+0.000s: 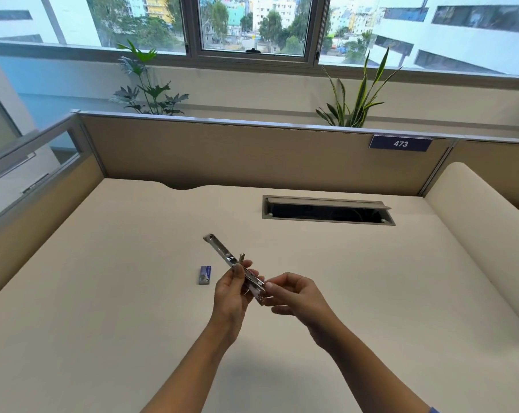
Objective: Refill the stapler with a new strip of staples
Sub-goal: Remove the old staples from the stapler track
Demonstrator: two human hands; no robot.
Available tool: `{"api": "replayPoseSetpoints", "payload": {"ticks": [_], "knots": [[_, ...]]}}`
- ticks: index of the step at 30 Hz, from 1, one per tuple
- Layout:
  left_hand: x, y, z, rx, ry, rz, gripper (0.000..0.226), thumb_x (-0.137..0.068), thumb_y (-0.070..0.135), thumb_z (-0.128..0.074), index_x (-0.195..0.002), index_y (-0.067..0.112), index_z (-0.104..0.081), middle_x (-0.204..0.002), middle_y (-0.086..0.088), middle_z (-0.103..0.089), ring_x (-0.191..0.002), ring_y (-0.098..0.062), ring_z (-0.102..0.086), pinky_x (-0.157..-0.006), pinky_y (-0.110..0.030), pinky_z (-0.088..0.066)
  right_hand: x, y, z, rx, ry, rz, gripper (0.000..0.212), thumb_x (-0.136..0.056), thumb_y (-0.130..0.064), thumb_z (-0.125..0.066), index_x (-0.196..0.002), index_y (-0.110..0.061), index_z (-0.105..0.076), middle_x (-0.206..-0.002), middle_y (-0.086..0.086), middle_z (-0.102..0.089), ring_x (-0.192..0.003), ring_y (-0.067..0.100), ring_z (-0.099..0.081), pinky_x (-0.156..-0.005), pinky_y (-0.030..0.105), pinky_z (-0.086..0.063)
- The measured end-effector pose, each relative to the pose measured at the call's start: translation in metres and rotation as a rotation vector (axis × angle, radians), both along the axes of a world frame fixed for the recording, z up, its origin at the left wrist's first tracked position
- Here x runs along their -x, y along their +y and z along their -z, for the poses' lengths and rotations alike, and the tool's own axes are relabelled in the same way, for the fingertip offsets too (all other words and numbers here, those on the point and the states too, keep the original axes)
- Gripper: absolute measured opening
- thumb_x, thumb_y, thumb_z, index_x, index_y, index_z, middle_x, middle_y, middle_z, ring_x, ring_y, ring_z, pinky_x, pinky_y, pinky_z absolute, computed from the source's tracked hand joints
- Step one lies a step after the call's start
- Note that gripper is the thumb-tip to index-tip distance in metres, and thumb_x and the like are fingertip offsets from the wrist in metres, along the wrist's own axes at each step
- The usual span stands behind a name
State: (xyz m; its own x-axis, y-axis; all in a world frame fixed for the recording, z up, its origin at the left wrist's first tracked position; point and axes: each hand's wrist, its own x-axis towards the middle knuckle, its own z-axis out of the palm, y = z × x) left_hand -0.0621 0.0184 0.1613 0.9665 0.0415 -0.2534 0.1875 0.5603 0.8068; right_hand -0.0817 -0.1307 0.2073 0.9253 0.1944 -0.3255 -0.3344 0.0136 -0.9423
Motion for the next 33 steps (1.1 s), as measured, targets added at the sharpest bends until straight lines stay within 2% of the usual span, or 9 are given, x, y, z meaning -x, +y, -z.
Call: {"api": "replayPoseSetpoints", "payload": {"ticks": [6,9,14,18,20,22,25,28,33], "knots": [[0.001,0.002,-0.007,0.039,-0.048,0.102,0.033,-0.101,0.025,-0.039,-0.117,0.010,-0.064,-0.075,-0.001,-0.064,-0.075,-0.015,-0.068,-0.070,-0.029,-0.059,0.003,0.002,-0.005,0.069,-0.097,-0.030,0.012,-0.086,-0.008,-0.071,-0.095,-0.001,-0.070,-0.087,0.020,-0.077,-0.080,0.023,-0.075,-0.072,0.028,-0.059],[0.002,0.003,-0.010,0.053,-0.024,0.153,0.037,-0.101,0.030,-0.038,-0.121,0.009,-0.061,-0.072,0.001,-0.058,-0.069,-0.015,-0.058,-0.068,-0.035,-0.052,0.005,0.006,-0.008,0.192,-0.216,-0.061,0.008,-0.083,-0.011,-0.073,-0.090,-0.010,-0.072,-0.081,0.010,-0.078,-0.078,0.020,-0.076,-0.069,0.028,-0.060],[0.004,0.005,-0.011,-0.021,0.028,0.204,0.040,-0.101,0.041,-0.036,-0.117,0.018,-0.065,-0.074,0.004,-0.054,-0.066,-0.015,-0.056,-0.072,-0.038,-0.049,0.007,0.009,-0.009,0.382,-0.433,-0.100,0.006,-0.081,-0.020,-0.075,-0.087,-0.021,-0.073,-0.077,-0.005,-0.075,-0.066,0.007,-0.072,-0.056,0.015,-0.052],[0.008,0.007,-0.015,-0.074,0.020,0.199,0.048,-0.086,0.047,-0.049,-0.119,0.016,-0.065,-0.084,-0.004,-0.061,-0.087,-0.024,-0.060,-0.089,-0.046,-0.040,0.008,0.010,-0.009,0.517,-0.554,-0.127,0.010,-0.084,-0.028,-0.071,-0.094,-0.030,-0.072,-0.079,-0.010,-0.073,-0.068,0.006,-0.070,-0.062,0.018,-0.055],[0.010,0.008,-0.016,-0.099,0.016,0.204,0.040,-0.091,0.045,-0.046,-0.111,0.021,-0.071,-0.098,-0.015,-0.057,-0.098,-0.031,-0.056,-0.093,-0.049,-0.040,0.009,0.011,-0.013,0.606,-0.631,-0.167,0.017,-0.085,-0.027,-0.070,-0.101,-0.032,-0.073,-0.081,-0.012,-0.073,-0.069,0.006,-0.070,-0.068,0.023,-0.058],[0.010,0.008,-0.016,-0.119,0.016,0.218,0.038,-0.099,0.040,-0.039,-0.105,0.023,-0.073,-0.096,-0.014,-0.054,-0.095,-0.028,-0.056,-0.088,-0.045,-0.046,0.009,0.013,-0.017,0.741,-0.733,-0.208,0.019,-0.085,-0.027,-0.067,-0.103,-0.031,-0.075,-0.083,-0.010,-0.072,-0.070,0.007,-0.069,-0.070,0.026,-0.057],[0.011,0.006,-0.016,-0.159,0.028,0.245,0.038,-0.101,0.039,-0.036,-0.104,0.022,-0.071,-0.078,0.000,-0.057,-0.071,-0.016,-0.064,-0.063,-0.032,-0.048,0.008,0.017,-0.025,0.917,-0.815,-0.292,0.020,-0.086,-0.028,-0.060,-0.096,-0.028,-0.077,-0.081,-0.004,-0.072,-0.072,0.013,-0.067,-0.070,0.033,-0.055],[0.014,0.004,-0.016,-0.186,0.043,0.253,0.036,-0.102,0.039,-0.035,-0.106,0.023,-0.068,-0.081,-0.001,-0.060,-0.066,-0.014,-0.065,-0.064,-0.034,-0.041,0.005,0.020,-0.032,1.030,-0.826,-0.373,0.021,-0.085,-0.025,-0.058,-0.091,-0.022,-0.078,-0.079,0.000,-0.072,-0.074,0.020,-0.064,-0.070,0.035,-0.053],[0.013,0.001,-0.014,-0.217,0.085,0.284,0.037,-0.102,0.039,-0.035,-0.109,0.023,-0.067,-0.087,-0.005,-0.068,-0.069,-0.017,-0.064,-0.065,-0.035,-0.043,0.002,0.023,-0.039,1.125,-0.801,-0.464,0.021,-0.083,-0.022,-0.057,-0.085,-0.016,-0.076,-0.080,0.001,-0.070,-0.071,0.023,-0.063,-0.067,0.033,-0.053]]}}
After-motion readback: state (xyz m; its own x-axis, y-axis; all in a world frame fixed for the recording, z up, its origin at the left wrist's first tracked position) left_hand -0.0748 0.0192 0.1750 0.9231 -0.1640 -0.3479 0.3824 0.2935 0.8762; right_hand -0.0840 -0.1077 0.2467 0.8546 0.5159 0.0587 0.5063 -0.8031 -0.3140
